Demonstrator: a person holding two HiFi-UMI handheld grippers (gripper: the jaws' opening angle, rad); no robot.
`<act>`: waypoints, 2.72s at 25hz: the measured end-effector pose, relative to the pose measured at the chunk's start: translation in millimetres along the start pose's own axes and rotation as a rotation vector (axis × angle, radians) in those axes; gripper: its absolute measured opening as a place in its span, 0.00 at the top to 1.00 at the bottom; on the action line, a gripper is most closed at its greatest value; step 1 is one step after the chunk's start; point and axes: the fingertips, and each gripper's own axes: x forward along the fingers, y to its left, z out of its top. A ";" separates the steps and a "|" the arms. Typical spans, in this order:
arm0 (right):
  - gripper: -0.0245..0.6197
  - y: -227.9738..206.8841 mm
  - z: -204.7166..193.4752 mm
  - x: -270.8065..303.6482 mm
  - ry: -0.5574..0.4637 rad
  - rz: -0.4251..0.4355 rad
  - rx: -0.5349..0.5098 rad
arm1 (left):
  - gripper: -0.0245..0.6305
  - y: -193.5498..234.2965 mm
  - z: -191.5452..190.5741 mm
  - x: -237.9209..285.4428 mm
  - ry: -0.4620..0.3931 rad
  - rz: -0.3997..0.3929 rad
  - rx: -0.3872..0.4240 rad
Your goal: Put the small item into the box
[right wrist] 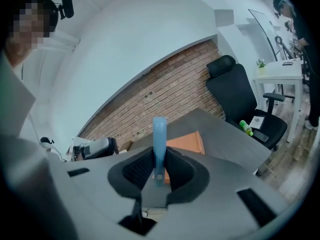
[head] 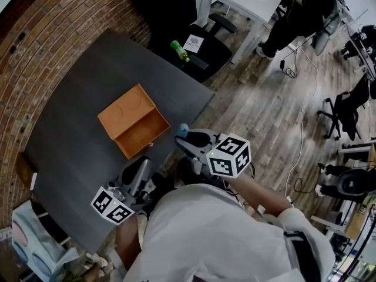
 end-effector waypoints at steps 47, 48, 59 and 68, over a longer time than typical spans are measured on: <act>0.84 -38.4 -2.3 138.8 0.208 -0.069 -0.120 | 0.86 123.2 -14.0 2.1 0.192 0.117 0.068; 0.84 -39.7 -5.0 141.9 0.219 -0.069 -0.120 | 0.86 126.2 -16.7 2.0 0.200 0.121 0.065; 0.84 -55.1 -44.3 170.2 0.373 -0.068 -0.162 | 0.85 165.0 -49.8 -1.9 0.285 0.199 0.023; 0.84 -69.5 -97.2 190.9 0.554 -0.064 -0.267 | 0.83 183.1 -73.9 -13.2 0.326 0.260 -0.001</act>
